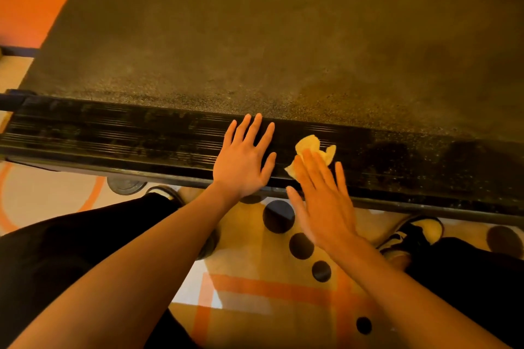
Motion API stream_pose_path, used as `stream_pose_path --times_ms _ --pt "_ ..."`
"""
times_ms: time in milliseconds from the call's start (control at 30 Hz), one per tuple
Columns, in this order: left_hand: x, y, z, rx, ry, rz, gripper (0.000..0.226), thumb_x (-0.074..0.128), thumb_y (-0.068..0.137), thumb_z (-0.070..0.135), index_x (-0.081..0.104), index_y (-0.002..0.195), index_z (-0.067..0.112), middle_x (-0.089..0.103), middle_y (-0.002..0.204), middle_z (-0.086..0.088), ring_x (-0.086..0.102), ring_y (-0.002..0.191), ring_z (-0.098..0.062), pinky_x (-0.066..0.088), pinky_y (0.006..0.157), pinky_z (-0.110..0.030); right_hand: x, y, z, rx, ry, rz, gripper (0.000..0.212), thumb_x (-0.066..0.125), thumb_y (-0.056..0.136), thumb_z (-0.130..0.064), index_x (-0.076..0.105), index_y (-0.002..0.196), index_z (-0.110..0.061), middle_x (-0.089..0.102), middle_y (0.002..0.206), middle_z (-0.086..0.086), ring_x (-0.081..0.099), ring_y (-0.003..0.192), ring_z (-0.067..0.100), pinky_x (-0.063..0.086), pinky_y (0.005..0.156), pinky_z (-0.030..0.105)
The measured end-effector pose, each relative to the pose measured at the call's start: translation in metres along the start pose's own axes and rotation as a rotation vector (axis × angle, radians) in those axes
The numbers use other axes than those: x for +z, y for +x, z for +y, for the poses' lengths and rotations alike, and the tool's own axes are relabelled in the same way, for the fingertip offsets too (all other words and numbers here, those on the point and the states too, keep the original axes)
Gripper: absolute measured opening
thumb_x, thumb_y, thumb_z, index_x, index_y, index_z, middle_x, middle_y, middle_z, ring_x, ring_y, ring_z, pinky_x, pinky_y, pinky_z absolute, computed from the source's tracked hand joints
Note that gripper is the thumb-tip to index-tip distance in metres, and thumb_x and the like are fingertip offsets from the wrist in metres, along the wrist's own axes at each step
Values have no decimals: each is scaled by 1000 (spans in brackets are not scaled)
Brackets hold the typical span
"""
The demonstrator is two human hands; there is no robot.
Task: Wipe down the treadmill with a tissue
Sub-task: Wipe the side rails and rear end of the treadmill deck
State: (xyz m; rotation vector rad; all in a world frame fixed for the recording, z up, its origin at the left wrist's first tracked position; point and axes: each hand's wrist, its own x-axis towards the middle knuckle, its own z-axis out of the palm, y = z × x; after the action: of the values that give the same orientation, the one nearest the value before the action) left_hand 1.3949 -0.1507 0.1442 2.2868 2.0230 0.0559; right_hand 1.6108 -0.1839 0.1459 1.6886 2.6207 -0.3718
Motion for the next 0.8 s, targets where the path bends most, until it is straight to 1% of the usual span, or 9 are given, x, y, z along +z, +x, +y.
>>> stream_pose_path --times_ms 100,200,300,400,467,533,633,733,800 --pt "-1 0 0 -2 -11 15 66 26 106 52 30 163 19 26 168 -17 17 157 -37 15 127 -55 -3 -23 51 152 -24 64 76 4 105 -61 19 166 -18 7 174 2 -2 161 19 -2 129 49" --pt "-1 -1 1 0 -13 15 66 25 106 52 31 162 18 27 168 -17 18 157 -37 15 127 -55 -1 -16 27 336 27 110 82 3 104 -64 21 165 -13 11 173 8 2 161 26 2 129 52" --pt "-2 -1 1 -9 3 -2 67 24 106 53 28 163 19 24 169 -16 15 158 -36 13 128 -54 5 -2 -29 137 85 61 78 4 104 -65 13 166 -20 1 174 4 -7 161 24 -3 129 48" --pt "-2 0 0 -4 4 -15 67 23 106 53 27 163 20 23 170 -15 14 158 -35 12 128 -54 4 -6 -15 -34 18 -14 78 0 103 -66 8 167 -22 -4 174 0 -11 160 18 -6 129 45" --pt "-2 0 0 2 5 -10 67 23 106 53 28 163 19 23 169 -16 15 158 -36 13 128 -55 4 -22 25 -7 -49 21 77 7 105 -66 13 167 -20 1 174 0 -6 161 18 -1 130 47" --pt "-2 -1 1 -1 2 -5 67 23 105 53 30 163 18 25 169 -16 16 157 -37 14 127 -56 -2 -37 57 134 -21 59 78 10 104 -65 16 166 -17 5 174 2 -3 161 19 5 130 51" --pt "-1 1 1 -5 3 3 67 22 105 53 30 162 18 25 168 -17 17 157 -37 15 127 -56 0 -26 34 288 67 121 85 7 103 -68 20 165 -11 8 174 7 -1 161 23 4 130 51" --pt "-1 -1 1 -5 10 -3 68 21 105 54 30 163 19 25 169 -16 17 157 -37 15 127 -56 4 -9 -17 143 116 55 87 0 100 -72 12 166 -17 -2 174 2 -12 160 19 -6 129 46" --pt "-2 -1 0 2 12 -8 67 21 105 54 30 163 19 25 169 -16 17 157 -36 16 127 -56 2 -10 -14 25 70 -7 86 -1 99 -73 10 167 -21 -3 174 -1 -13 160 17 -7 129 44"
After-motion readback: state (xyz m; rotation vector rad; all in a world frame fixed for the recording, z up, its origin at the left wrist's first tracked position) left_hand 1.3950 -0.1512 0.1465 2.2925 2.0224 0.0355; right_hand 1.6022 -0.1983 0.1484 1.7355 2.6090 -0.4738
